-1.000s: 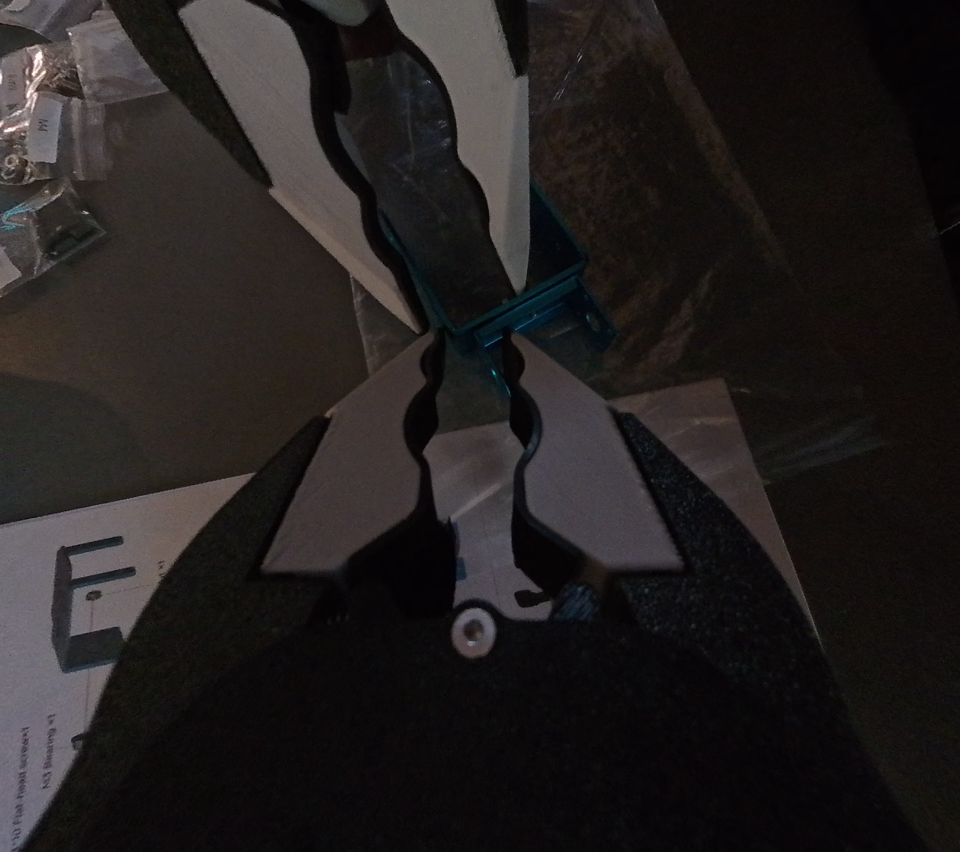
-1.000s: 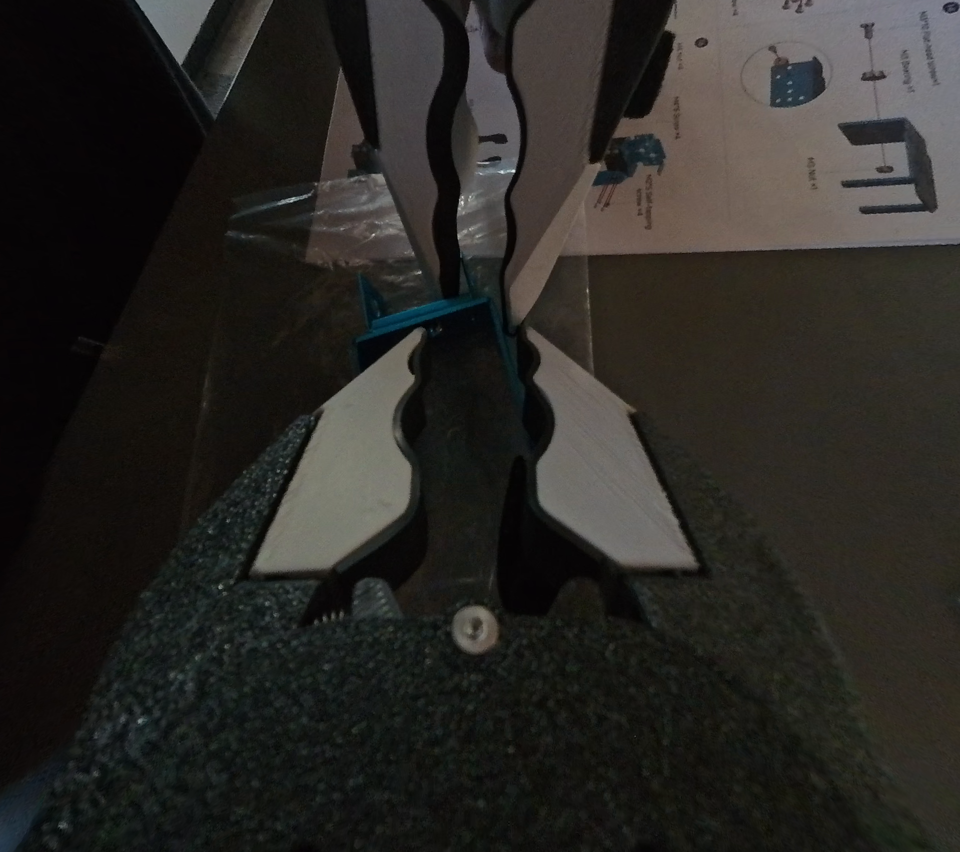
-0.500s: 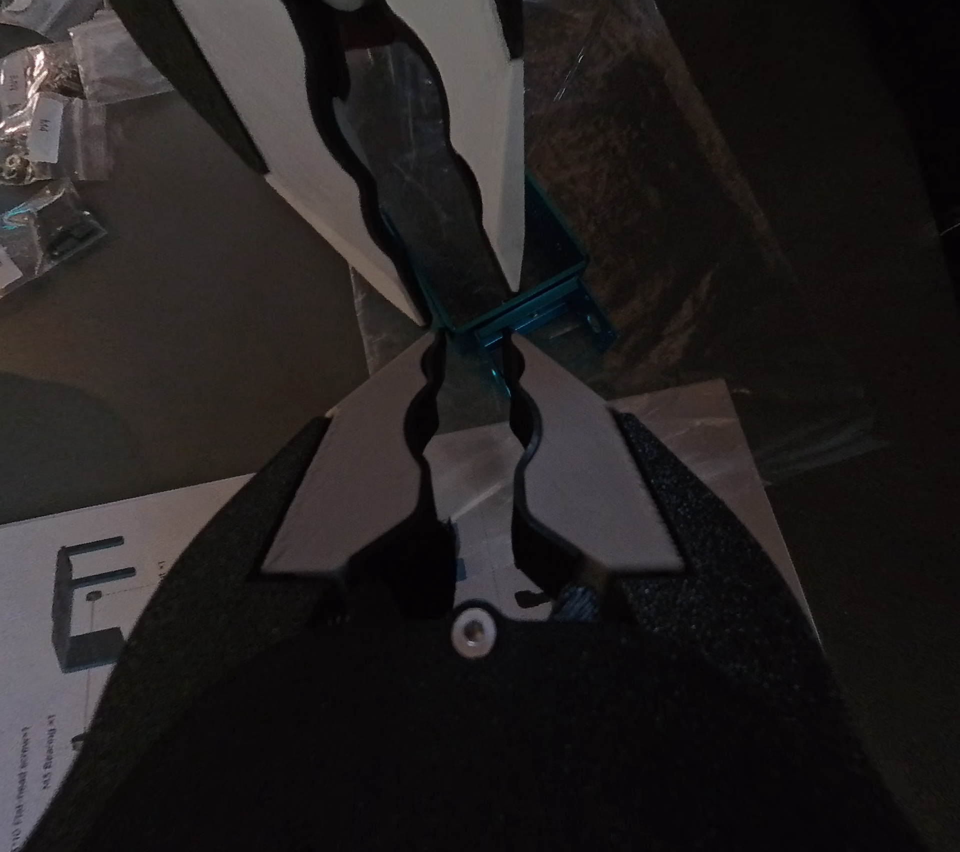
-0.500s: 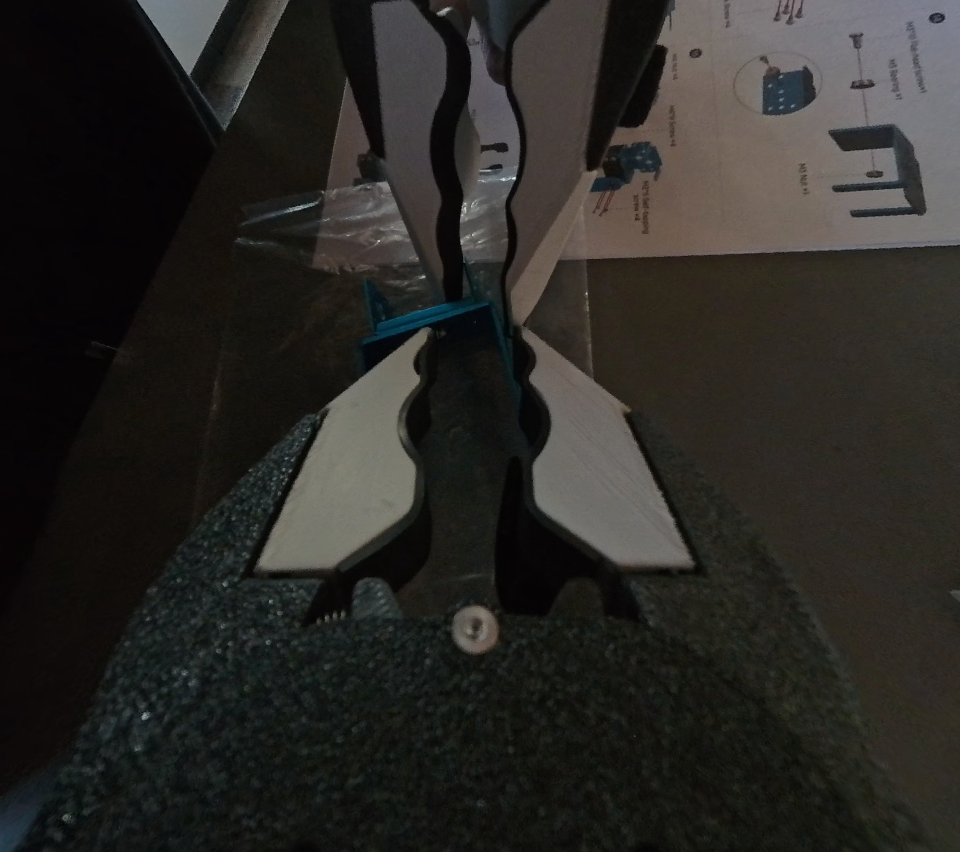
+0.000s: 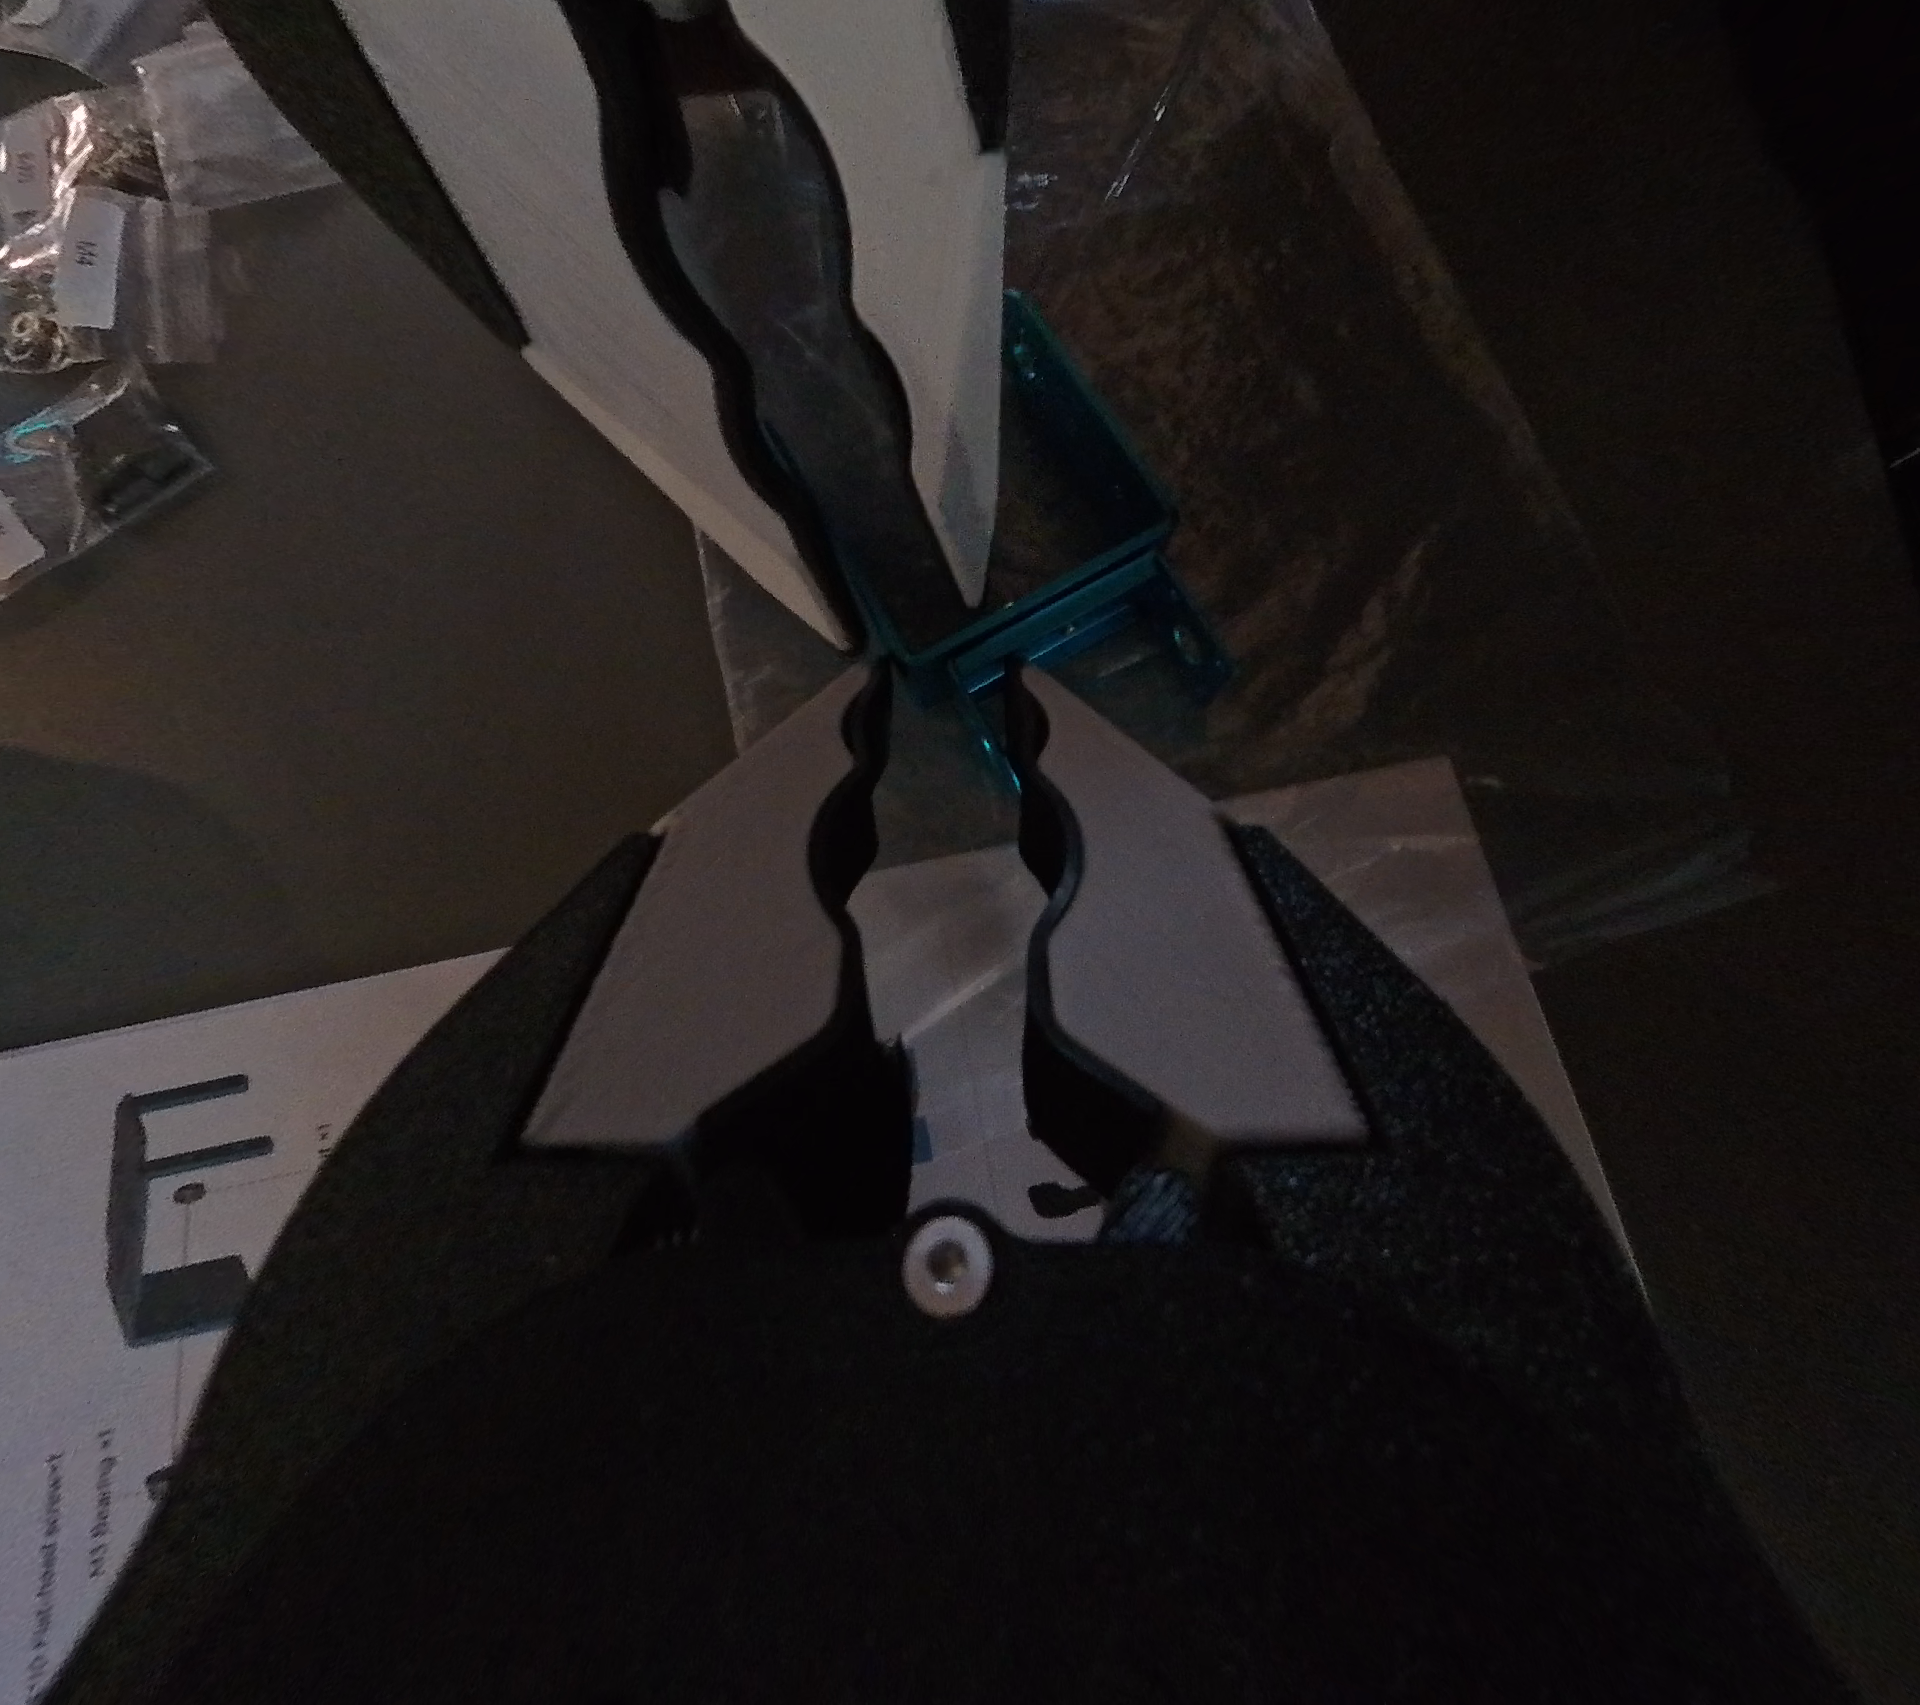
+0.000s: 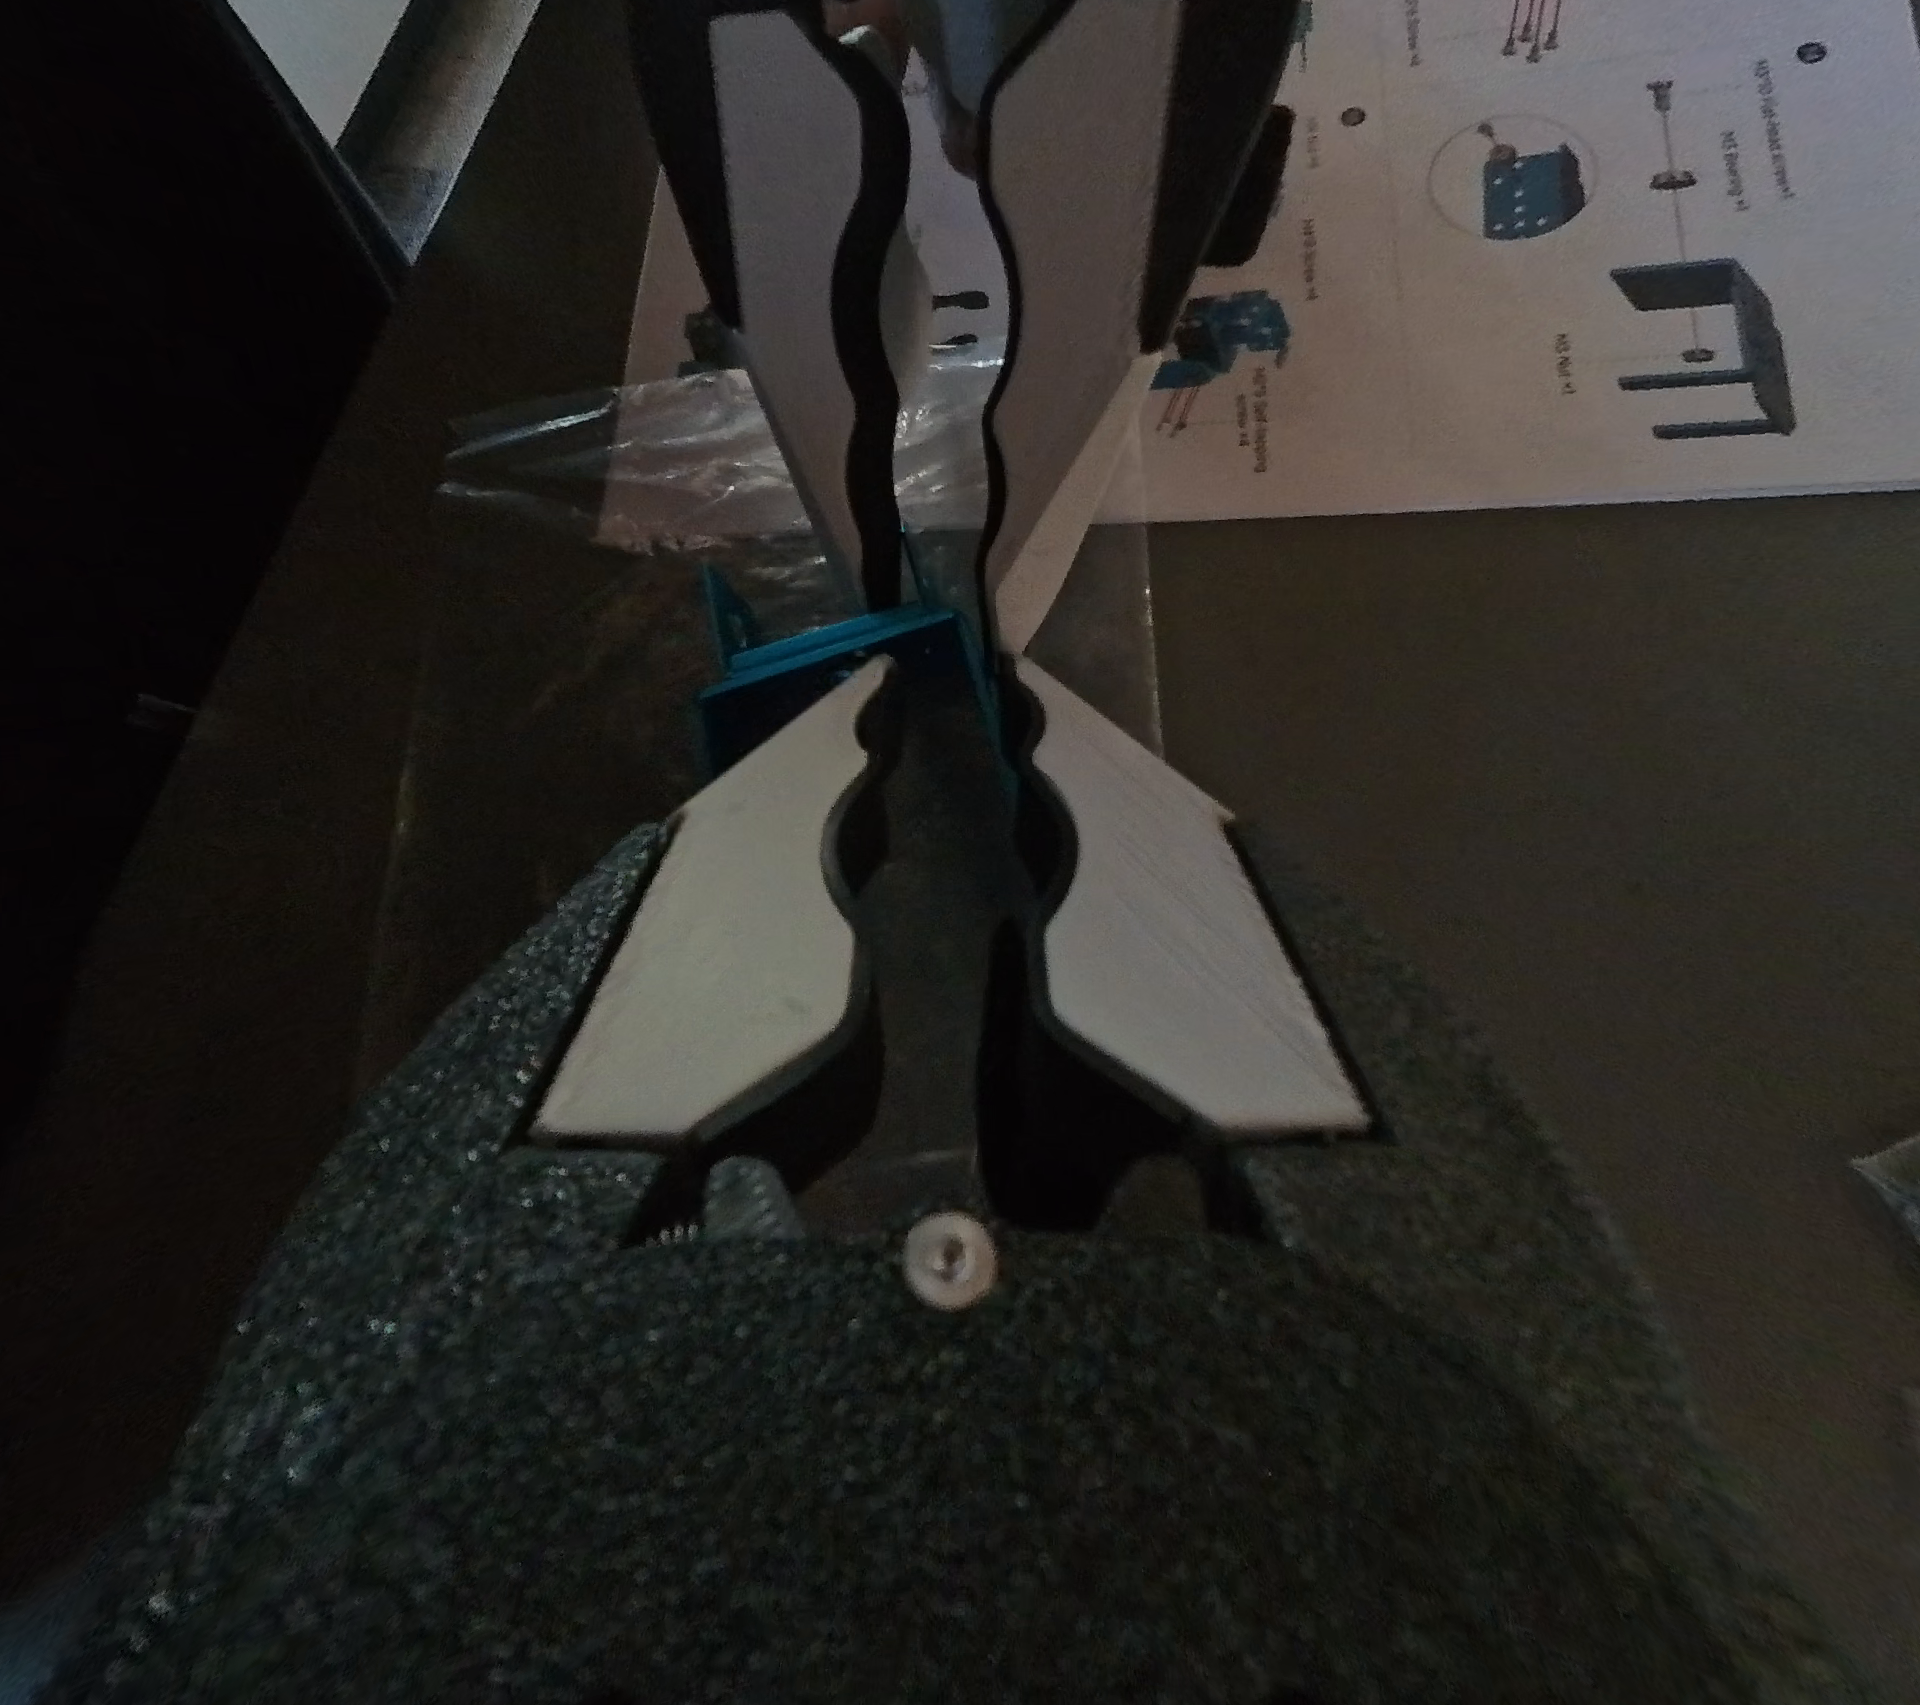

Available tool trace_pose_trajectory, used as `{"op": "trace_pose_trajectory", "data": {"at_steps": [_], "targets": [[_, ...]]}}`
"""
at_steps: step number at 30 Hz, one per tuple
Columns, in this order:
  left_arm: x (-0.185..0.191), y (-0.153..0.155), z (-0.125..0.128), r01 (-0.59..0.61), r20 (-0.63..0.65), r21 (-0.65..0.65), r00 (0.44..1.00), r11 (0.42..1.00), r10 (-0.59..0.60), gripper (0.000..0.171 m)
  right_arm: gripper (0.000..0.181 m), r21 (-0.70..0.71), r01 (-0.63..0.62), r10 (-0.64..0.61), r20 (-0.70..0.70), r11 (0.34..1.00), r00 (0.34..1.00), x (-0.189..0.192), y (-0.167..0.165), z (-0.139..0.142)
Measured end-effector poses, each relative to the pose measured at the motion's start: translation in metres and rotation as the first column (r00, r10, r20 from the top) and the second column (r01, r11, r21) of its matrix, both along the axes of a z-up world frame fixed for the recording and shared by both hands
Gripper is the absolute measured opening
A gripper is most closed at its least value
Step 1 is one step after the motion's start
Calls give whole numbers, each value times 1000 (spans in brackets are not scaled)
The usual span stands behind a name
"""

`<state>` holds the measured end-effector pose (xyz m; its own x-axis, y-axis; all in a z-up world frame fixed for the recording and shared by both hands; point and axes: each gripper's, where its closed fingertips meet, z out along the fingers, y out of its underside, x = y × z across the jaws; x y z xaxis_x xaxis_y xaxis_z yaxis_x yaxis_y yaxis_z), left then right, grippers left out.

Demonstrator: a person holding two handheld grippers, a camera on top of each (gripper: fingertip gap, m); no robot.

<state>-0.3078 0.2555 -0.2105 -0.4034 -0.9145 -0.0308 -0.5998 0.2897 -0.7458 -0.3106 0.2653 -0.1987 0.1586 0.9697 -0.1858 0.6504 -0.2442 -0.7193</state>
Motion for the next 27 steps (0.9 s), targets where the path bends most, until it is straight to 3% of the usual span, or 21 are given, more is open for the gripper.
{"op": "trace_pose_trajectory", "data": {"at_steps": [8,11,14,21,27], "targets": [[0,0,0,0,0,0,1000,1000,0,21,30,11,-28,28,17,1000,999,-1,-5,-2],[0,0,-1,0,-7,1,1000,1000,0,20,29,10,-22,22,20,1000,1000,-1,-4,-3],[0,0,-1,-1,-4,3,1000,1000,1,21,16,-22,-2,2,-7,1000,1000,0,-1,0],[0,0,-1,-1,-4,5,1000,1000,1,20,31,-11,-22,22,16,1000,1000,1,-5,-3],[0,0,-2,-1,-8,15,1000,1000,1,20,25,-22,-17,17,10,1000,1000,0,-4,-3]]}}
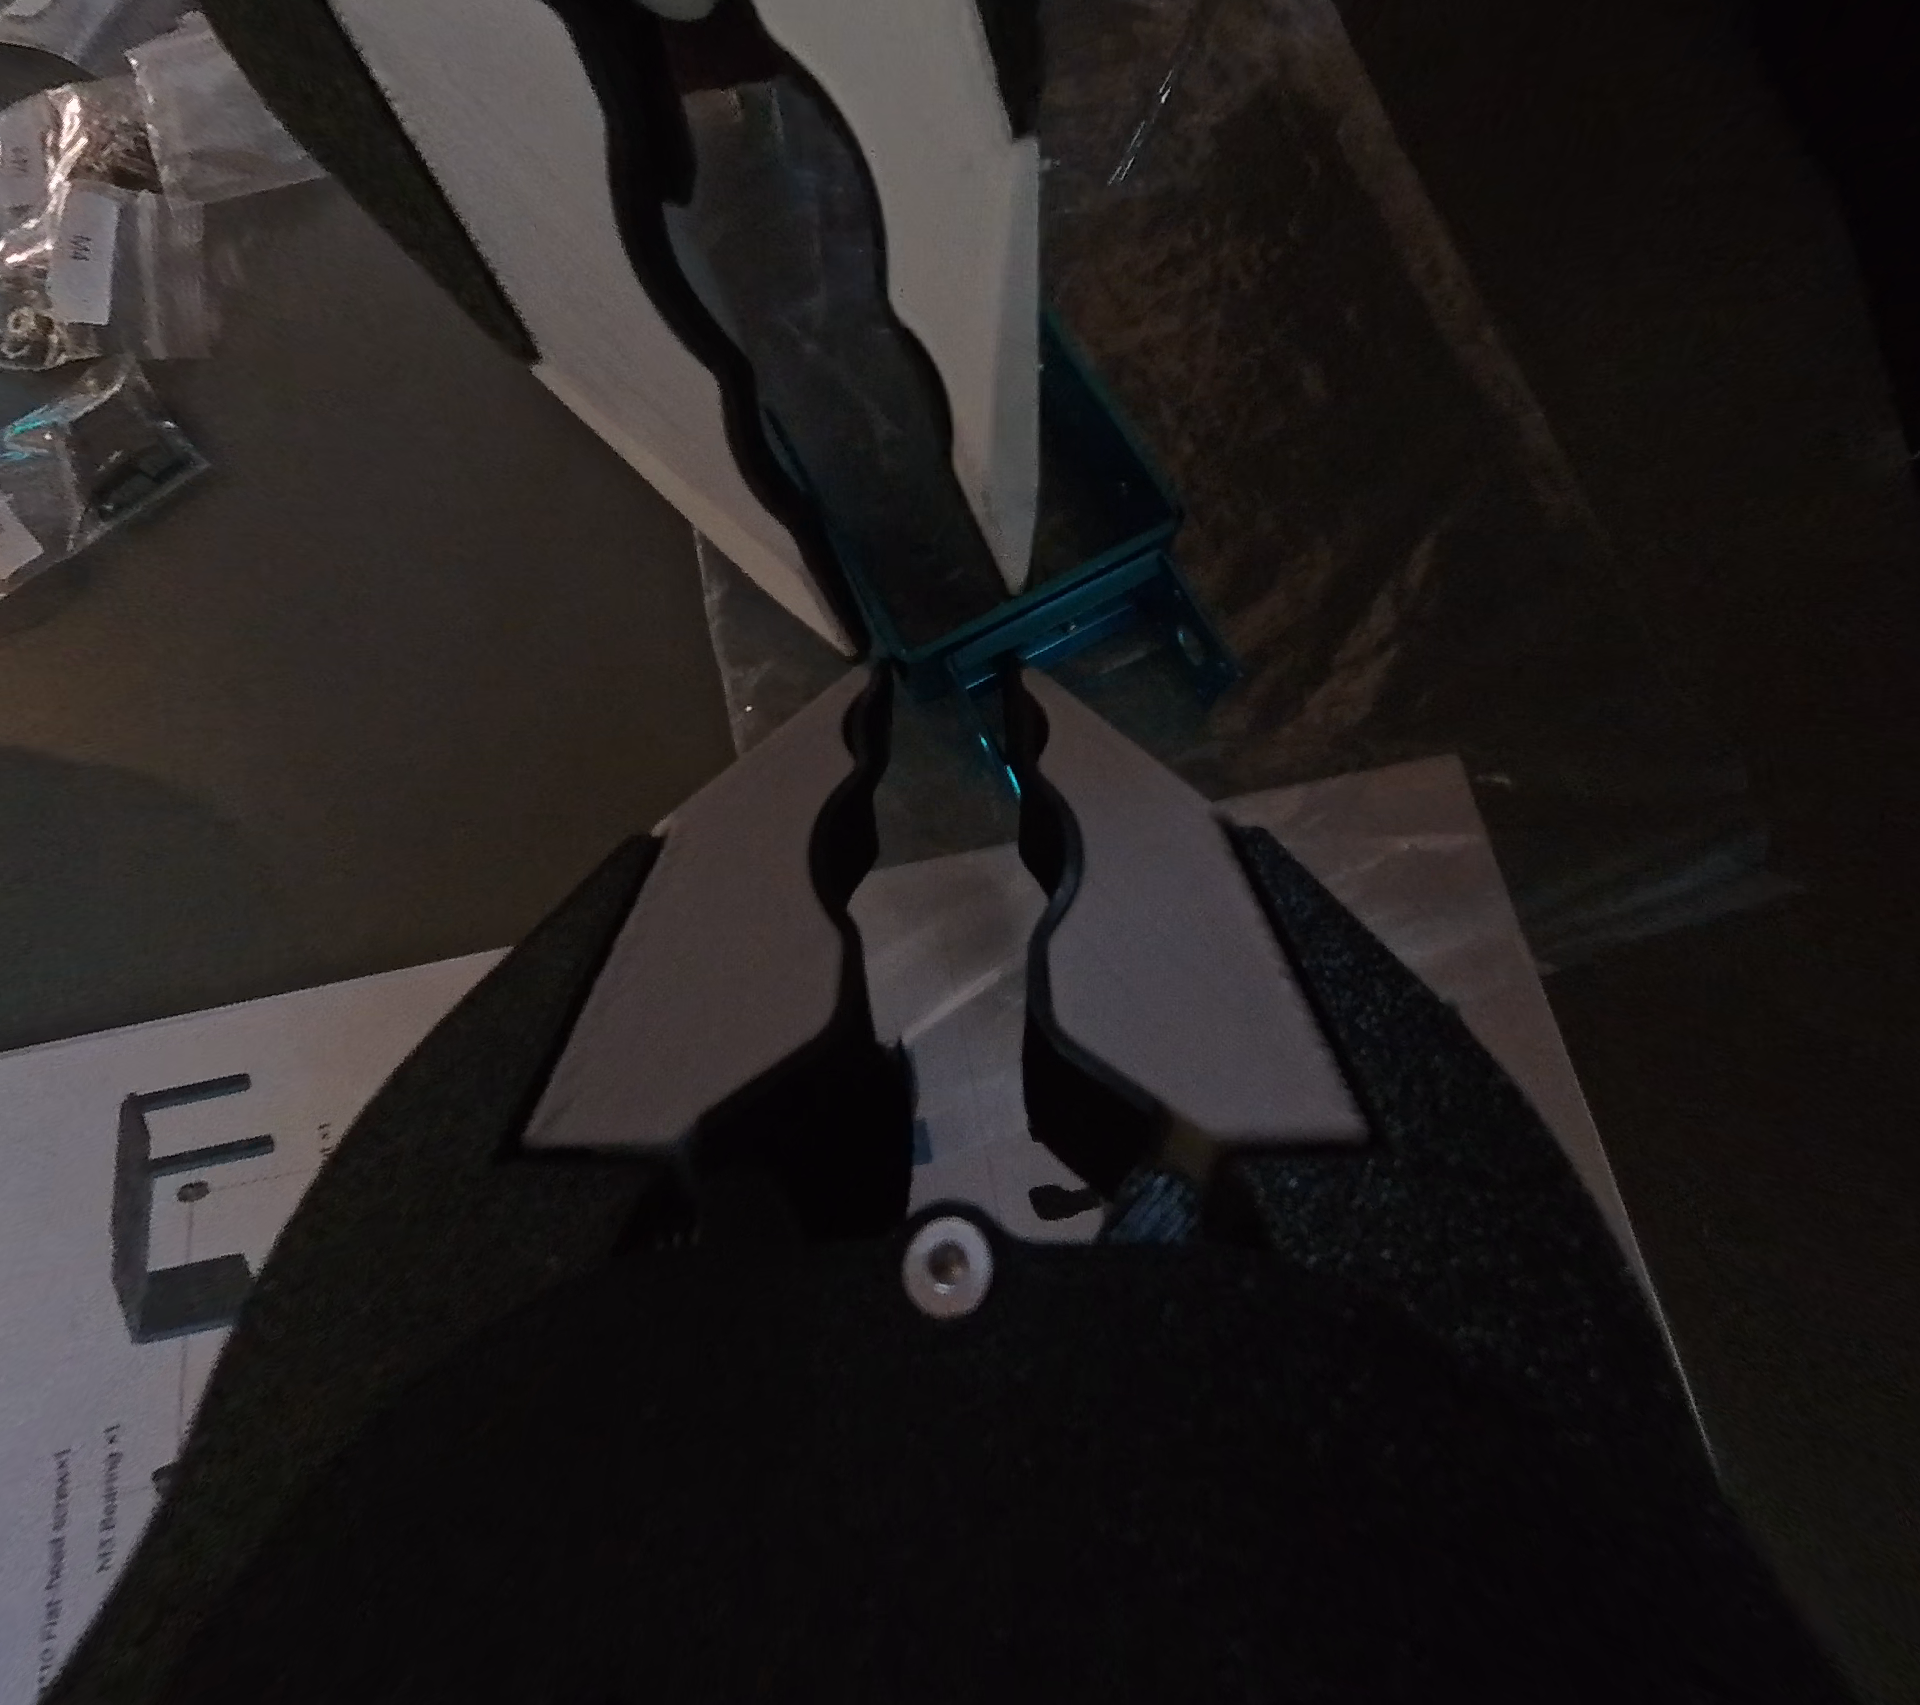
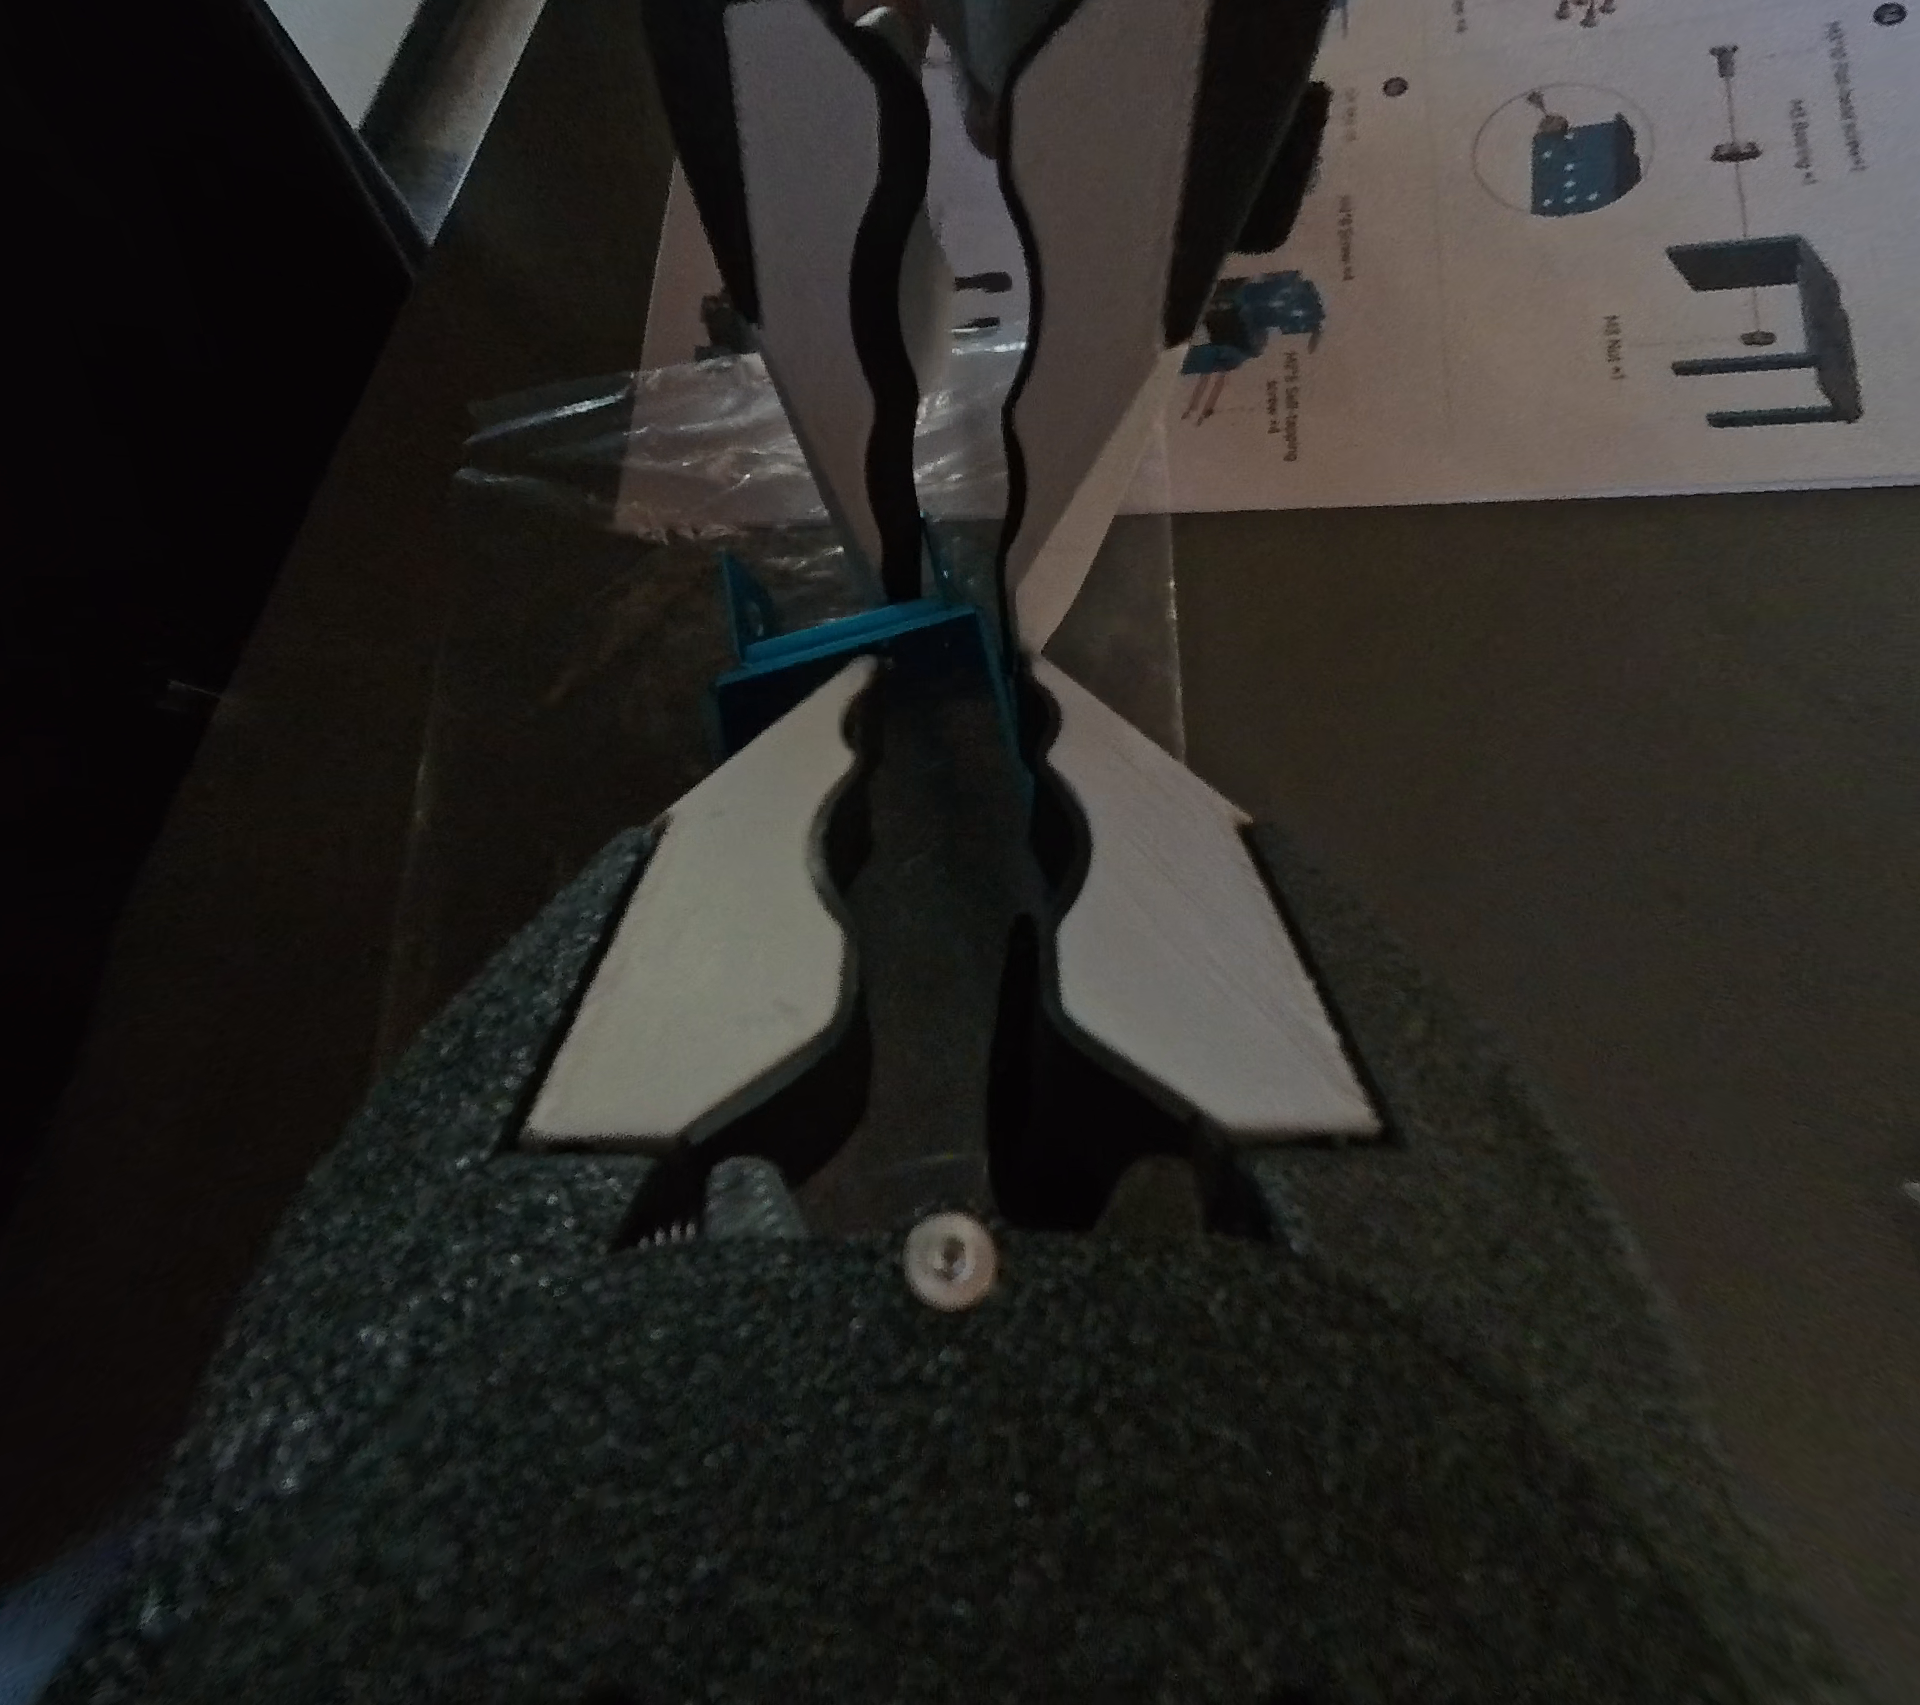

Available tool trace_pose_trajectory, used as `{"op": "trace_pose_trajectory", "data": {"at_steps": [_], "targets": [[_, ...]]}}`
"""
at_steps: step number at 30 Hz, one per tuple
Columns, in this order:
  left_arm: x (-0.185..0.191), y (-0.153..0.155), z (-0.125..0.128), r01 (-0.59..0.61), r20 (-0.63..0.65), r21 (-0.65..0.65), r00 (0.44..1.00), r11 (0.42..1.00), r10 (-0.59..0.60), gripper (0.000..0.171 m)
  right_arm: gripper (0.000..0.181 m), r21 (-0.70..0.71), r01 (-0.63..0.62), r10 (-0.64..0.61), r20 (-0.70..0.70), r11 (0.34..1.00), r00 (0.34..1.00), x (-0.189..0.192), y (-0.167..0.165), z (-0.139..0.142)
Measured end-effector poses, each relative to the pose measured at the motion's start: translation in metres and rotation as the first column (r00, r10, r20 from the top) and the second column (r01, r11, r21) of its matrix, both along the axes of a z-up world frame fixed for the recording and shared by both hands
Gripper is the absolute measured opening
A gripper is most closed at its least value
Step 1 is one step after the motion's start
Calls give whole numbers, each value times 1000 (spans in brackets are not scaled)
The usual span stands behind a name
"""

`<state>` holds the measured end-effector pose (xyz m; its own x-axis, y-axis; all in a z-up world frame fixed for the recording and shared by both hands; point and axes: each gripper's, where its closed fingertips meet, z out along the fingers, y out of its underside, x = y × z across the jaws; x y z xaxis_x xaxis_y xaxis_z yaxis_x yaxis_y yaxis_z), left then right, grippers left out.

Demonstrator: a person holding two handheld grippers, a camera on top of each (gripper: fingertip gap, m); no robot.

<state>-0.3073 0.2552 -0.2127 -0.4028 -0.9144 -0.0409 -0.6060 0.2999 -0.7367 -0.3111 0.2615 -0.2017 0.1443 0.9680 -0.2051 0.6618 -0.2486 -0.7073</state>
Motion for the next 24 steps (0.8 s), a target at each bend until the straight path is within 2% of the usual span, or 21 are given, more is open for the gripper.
{"op": "trace_pose_trajectory", "data": {"at_steps": [1,2,7,15,20,22,24], "targets": [[0,0,0,1,-1,-1,1000,1000,-1,20,16,-3,12,-12,-8,1000,1000,0,2,1],[0,0,0,1,-1,-1,1000,1000,-1,20,14,-5,16,-16,-18,1000,1000,0,3,3],[0,0,0,0,0,-4,1000,1000,0,20,27,9,-3,3,0,1000,1000,1,-1,1],[-1,0,0,2,-1,-3,1000,1000,-2,20,29,27,30,-30,7,999,1000,12,6,7],[-2,4,3,-20,1,-28,1000,999,20,31,26,3,78,-78,-81,997,994,35,11,44],[-3,9,4,-37,-12,-24,999,999,37,36,20,43,111,-105,-129,993,986,48,11,60],[-6,11,11,-57,-11,-45,998,997,57,38,18,49,161,-152,-155,986,976,60,1,66]]}}
